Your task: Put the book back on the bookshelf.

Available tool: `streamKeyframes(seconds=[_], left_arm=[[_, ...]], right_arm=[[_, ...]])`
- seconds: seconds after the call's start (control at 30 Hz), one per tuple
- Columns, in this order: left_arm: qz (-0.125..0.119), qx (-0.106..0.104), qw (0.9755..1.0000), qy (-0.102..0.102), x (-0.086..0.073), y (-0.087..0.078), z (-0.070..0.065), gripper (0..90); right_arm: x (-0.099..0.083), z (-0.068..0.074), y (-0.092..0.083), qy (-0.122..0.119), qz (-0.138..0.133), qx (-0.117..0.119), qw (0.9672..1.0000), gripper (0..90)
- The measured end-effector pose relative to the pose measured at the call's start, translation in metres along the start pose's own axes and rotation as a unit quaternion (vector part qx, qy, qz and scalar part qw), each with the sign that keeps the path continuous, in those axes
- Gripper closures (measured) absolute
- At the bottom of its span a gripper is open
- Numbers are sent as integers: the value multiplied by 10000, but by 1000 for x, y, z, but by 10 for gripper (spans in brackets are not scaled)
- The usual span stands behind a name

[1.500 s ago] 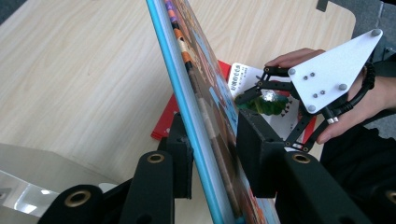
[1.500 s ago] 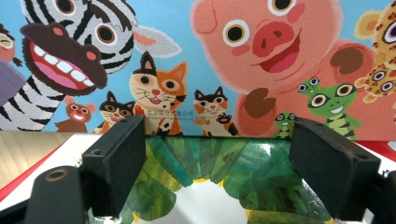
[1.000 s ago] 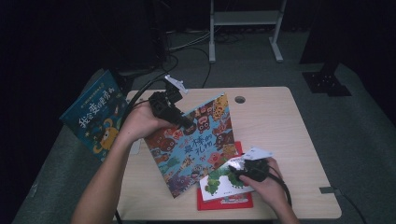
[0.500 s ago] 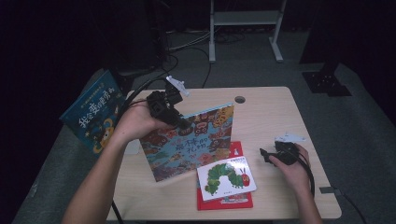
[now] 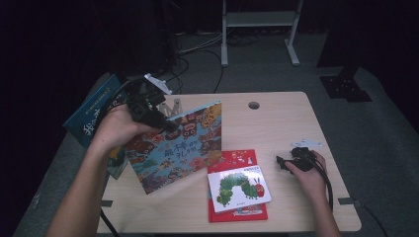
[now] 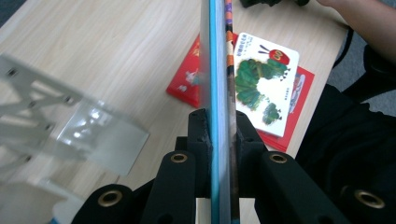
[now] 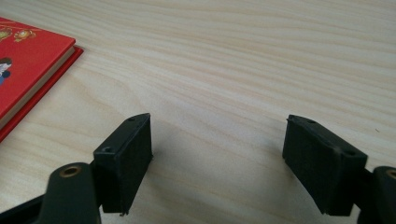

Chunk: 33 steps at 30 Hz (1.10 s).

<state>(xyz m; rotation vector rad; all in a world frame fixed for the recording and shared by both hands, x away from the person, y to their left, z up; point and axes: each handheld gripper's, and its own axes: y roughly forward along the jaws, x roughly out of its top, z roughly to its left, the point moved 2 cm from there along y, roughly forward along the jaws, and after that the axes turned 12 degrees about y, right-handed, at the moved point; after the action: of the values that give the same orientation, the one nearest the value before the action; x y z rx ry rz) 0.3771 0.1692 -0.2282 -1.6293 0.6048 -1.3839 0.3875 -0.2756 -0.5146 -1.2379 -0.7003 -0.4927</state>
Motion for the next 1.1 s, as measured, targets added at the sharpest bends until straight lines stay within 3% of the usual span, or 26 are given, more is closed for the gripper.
streamKeyframes(seconds=[0.23,0.6,0.67,0.83,0.97,1.07,1.1], left_arm=[[-82,218,9991,-365,-32,-27,9,804],[-138,537,9933,-1015,-90,-57,16,803],[-160,497,9930,-1059,-98,-61,16,802],[-227,574,9897,-1295,-121,-68,18,803],[-221,706,9856,-1521,-138,-76,18,803],[-214,846,9823,-1659,-147,-79,19,803],[-214,846,9823,-1659,-147,-79,19,803]], right_arm=[[0,-1,2,70,-58,-56,9999,163],[0,-2,3,77,-50,-65,9999,162],[0,-2,3,72,-53,-67,9999,162],[0,-2,3,82,-50,-65,9999,162],[0,-2,3,78,-50,-64,9999,162],[1,-2,3,65,-49,-54,10000,163],[1,-2,3,65,-50,-54,10000,162]])
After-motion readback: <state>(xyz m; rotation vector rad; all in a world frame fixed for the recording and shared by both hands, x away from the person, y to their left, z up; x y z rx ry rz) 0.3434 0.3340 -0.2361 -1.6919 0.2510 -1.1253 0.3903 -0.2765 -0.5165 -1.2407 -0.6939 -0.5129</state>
